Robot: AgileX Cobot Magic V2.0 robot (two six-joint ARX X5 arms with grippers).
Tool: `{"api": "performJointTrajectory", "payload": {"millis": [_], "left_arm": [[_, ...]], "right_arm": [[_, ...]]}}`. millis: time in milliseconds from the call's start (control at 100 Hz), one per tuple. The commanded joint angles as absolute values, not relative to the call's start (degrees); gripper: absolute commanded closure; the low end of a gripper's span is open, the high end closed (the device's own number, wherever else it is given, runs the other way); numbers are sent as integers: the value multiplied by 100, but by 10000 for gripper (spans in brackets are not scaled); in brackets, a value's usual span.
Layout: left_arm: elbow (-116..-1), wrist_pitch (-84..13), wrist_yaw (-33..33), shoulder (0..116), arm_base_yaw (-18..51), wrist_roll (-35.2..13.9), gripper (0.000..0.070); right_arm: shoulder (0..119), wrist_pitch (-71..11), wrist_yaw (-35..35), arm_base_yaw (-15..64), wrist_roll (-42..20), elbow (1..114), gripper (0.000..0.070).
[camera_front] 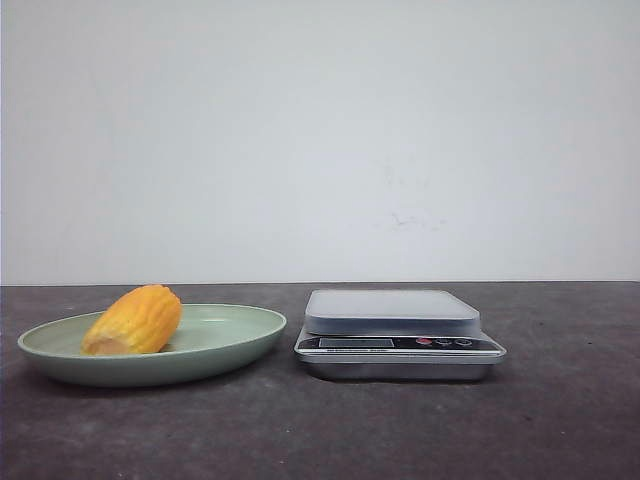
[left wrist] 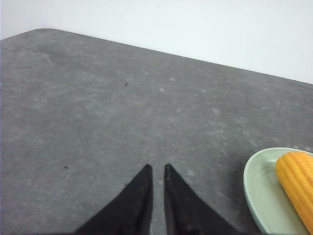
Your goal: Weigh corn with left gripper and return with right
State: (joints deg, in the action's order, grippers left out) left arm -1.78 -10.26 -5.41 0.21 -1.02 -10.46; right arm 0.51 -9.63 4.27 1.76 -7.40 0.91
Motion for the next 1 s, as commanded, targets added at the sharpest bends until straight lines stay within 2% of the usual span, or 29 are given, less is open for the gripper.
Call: {"api": "performJointTrajectory", "payload": {"millis": [0,880,920,990], "left_arm": [[-80,-1061,-513,19,-117,-993,700],[-80,-1061,-506,19,-117,-1007,700],[-80,-1061,-460,19,-117,-1098,699],[-97,-1079,-298,19,-117,-1638,700]], "right_arm": [[58,-902,408,169,-794,75,691],[58,-899,408,169,-797,75,691],[58,-897,408,169,-799,75,691],[58,-891,436,169,-825,75,691]]}}
